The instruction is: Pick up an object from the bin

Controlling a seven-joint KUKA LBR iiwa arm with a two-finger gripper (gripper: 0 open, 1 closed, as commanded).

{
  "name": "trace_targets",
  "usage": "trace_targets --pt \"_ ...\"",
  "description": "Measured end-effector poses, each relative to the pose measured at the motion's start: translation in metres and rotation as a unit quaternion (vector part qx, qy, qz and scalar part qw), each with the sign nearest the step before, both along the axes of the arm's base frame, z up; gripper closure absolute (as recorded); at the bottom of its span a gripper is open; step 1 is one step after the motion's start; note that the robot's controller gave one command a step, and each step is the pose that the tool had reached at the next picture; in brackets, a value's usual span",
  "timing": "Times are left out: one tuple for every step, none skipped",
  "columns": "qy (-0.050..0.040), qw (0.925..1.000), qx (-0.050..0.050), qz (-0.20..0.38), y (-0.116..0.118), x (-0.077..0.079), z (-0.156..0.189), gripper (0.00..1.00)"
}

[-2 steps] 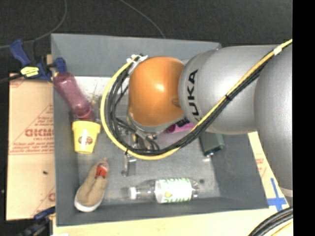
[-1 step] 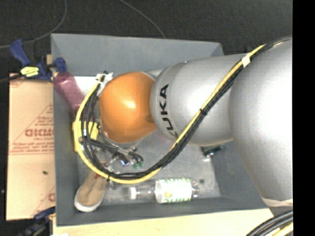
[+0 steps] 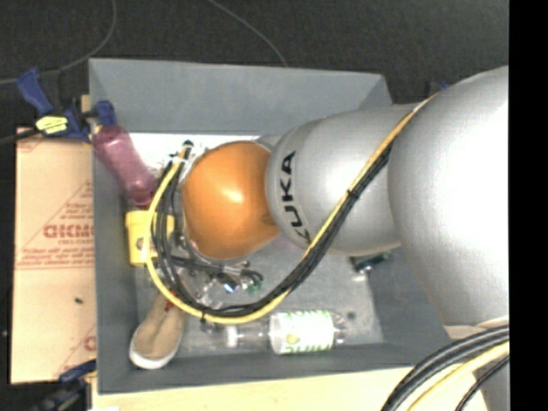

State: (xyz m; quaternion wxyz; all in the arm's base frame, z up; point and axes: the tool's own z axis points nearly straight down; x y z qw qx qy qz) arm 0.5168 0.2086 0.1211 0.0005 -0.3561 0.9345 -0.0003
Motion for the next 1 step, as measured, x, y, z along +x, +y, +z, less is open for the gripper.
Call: trace_targets --pt "-0.0007 0.9914 0.003 0.131 0.0148 -0.0289 -0.0514 0.0"
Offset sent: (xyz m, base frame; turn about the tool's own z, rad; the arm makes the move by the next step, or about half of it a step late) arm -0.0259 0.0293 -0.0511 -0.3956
